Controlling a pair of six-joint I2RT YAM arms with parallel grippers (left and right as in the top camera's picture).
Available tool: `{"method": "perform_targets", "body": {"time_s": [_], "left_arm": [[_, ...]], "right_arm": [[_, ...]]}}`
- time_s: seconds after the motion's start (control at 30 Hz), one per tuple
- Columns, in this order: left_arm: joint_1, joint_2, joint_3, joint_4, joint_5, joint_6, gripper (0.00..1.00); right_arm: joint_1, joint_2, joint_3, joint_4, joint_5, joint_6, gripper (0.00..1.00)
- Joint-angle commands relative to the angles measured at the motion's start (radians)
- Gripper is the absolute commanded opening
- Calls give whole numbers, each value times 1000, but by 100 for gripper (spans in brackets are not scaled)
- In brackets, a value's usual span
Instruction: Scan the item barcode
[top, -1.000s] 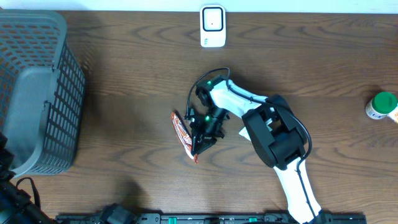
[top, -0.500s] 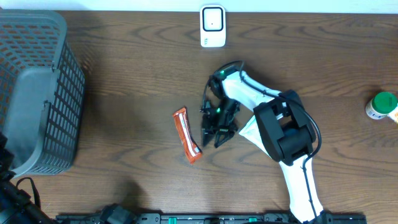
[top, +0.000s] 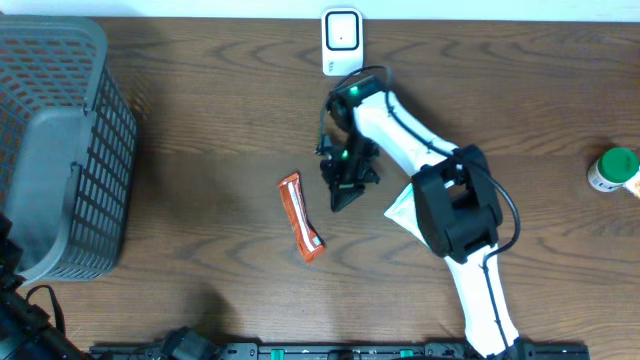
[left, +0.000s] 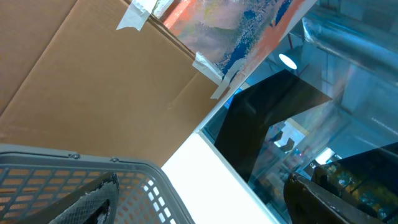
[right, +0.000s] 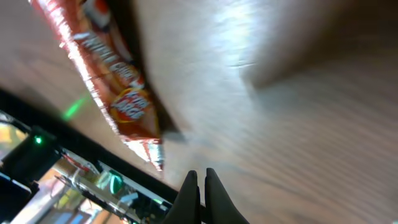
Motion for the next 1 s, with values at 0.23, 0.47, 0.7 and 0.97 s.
{"method": "perform_targets", "body": {"time_s": [0.23,0.47,0.7,0.97], "left_arm": [[4,-9,-7,2,-12,13,85],[4,-9,-7,-1,-12,13,85],[4,-9,-7,-1,-12,13,85],[4,-9,-7,-1,-12,13,85]], "right_arm": [[146,-1,19,21,170,59,1],[189,-1,74,1,214,80,1],[219,-1,173,-51,302,117,1],[268,-1,174,15,315,121,1]]}}
